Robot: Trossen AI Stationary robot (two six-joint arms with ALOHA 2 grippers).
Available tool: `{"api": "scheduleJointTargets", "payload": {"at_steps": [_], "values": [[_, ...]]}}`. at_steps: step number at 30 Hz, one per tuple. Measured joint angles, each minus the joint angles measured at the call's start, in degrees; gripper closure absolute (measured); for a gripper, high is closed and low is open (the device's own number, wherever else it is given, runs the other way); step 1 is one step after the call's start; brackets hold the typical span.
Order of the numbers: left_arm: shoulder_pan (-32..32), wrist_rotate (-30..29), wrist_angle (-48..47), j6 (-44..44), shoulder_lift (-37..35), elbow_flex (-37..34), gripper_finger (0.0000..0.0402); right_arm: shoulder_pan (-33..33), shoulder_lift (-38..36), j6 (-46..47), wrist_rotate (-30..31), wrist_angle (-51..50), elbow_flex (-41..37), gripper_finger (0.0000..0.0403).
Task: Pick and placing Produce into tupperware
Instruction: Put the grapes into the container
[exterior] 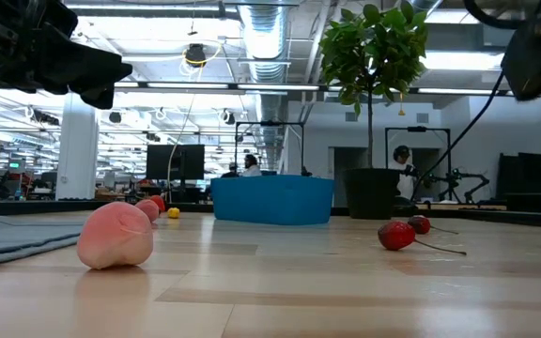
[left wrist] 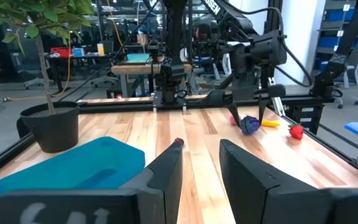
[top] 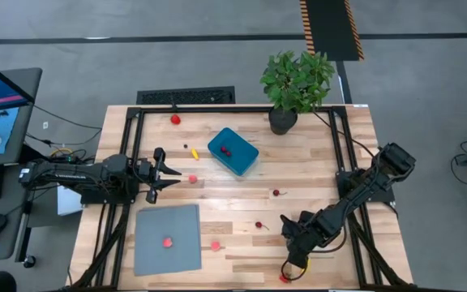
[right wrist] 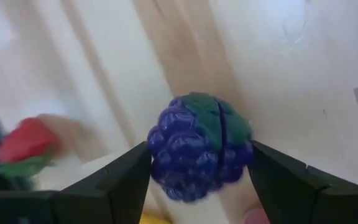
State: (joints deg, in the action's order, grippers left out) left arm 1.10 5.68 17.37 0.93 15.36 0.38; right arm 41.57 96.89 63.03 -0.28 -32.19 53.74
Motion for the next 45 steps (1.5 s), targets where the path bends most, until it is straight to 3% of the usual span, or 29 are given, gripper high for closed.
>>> {"api": "scheduleJointTargets", "payload": {"at_steps": [8, 16, 20, 25, 33, 45], "values": [[0.0, 0.5, -0.15, -0.43, 0.01, 0.0, 0.0303, -0.56, 3.74, -3.04, -2.31, 0.0, 0.49, 0.0131], [0.0, 0.51, -0.2, -0.7, 0.01, 0.0, 0.0303, -0.47, -1.77, -4.99, 2.12, 1.99, 0.74, 0.0173], [0.0, 0.51, -0.38, -0.72, 0.01, 0.0, 0.0303, -0.51, -3.28, -7.23, 3.75, 1.95, 0.74, 0.0175], [-0.02, 0.47, -0.01, -0.88, -0.01, 0.0, 0.0303, -1.62, -5.46, -13.53, 6.75, 5.75, 0.74, 0.0157], [-0.02, -0.51, -0.01, -2.18, 0.01, 0.0, 0.0303, -4.69, -12.25, -24.61, 13.17, 7.93, 0.74, 0.0173], [0.0, -4.55, -0.07, -2.35, -0.01, 0.0, 0.0303, -12.07, -25.63, -46.88, 20.03, 13.68, -0.78, 0.0167]]}}
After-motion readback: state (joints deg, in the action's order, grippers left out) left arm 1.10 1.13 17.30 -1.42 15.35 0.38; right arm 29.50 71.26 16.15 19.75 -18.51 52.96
